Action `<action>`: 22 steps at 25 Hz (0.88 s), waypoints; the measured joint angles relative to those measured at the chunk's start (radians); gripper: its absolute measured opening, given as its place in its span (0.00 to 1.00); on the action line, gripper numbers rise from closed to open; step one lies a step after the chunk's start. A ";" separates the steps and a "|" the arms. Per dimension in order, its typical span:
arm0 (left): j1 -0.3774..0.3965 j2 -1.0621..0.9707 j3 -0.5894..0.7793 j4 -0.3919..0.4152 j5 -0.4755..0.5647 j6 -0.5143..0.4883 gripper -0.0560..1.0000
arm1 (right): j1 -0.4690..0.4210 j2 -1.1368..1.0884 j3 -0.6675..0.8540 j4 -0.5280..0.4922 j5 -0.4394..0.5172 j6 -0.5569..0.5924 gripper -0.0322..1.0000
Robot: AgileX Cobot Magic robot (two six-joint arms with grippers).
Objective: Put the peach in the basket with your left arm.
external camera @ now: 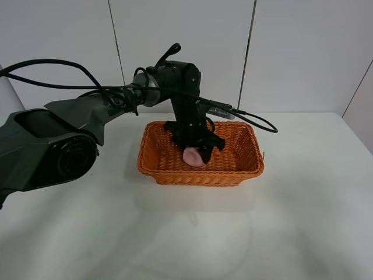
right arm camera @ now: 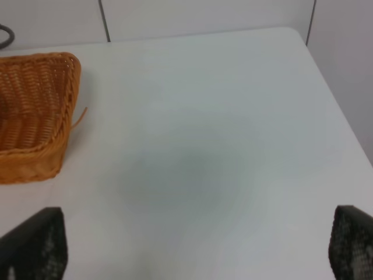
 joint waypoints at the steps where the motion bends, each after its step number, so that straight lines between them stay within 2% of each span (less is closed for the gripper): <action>1: 0.000 0.000 0.000 -0.005 0.002 0.000 0.76 | 0.000 0.000 0.000 0.000 0.000 0.000 0.70; 3: 0.000 0.000 0.000 -0.011 0.005 0.000 0.82 | 0.000 0.000 0.000 0.000 0.000 0.000 0.70; 7: 0.002 -0.006 0.000 -0.015 0.024 0.000 0.86 | 0.000 0.000 0.000 0.000 0.000 0.000 0.70; 12: 0.036 -0.090 0.003 -0.014 0.027 0.001 0.86 | 0.000 0.000 0.000 0.000 0.000 0.000 0.70; 17: 0.084 -0.191 -0.003 0.020 0.029 0.002 0.86 | 0.000 0.000 0.000 0.000 0.000 0.000 0.70; 22: 0.141 -0.212 -0.004 0.036 0.029 0.004 0.86 | 0.000 0.000 0.000 0.000 0.000 0.000 0.70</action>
